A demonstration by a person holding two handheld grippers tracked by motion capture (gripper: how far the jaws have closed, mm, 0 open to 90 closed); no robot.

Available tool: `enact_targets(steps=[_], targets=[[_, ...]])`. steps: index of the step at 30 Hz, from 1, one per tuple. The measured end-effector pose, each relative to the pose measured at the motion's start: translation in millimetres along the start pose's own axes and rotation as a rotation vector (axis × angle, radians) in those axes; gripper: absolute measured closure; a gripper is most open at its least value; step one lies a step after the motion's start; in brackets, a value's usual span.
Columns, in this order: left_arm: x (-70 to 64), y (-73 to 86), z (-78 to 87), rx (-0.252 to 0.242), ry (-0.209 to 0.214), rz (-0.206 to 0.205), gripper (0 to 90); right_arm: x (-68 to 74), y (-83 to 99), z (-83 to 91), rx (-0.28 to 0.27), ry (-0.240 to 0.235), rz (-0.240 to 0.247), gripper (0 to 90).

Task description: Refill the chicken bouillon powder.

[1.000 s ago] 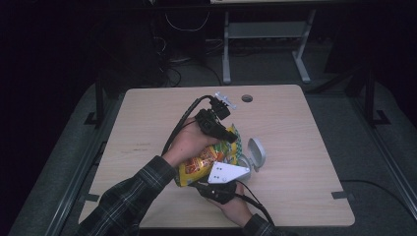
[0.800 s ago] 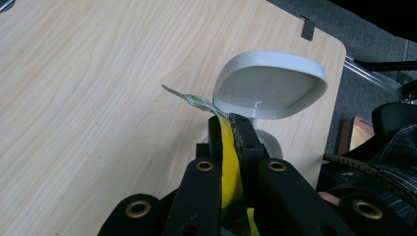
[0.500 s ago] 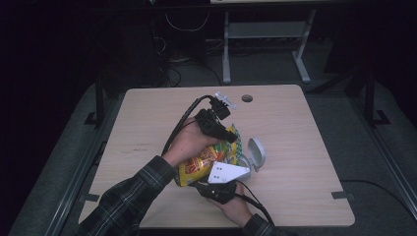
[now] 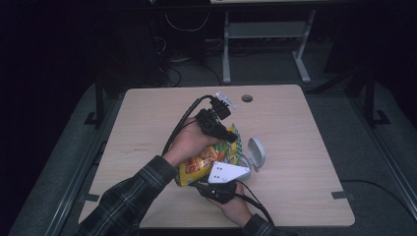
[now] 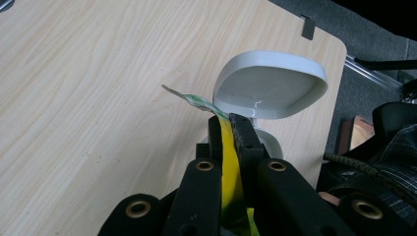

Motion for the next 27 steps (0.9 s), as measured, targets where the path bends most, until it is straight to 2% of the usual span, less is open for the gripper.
enact_targets(steps=[27], targets=[[-0.7,-1.2,-1.8,0.008,-0.004,-0.001,90.0,0.6,-0.6,0.4,-0.005,-0.002,-0.003,90.0]])
Point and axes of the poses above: each handheld gripper's, and its own axes: z roughly backward along the jaws, y roughly out of its underside, x roughly to its left, the point moved 10 cm from there along -z, roughly forward along the jaws, and after that the axes turned 8 degrees about -z, right-handed, at the moved point
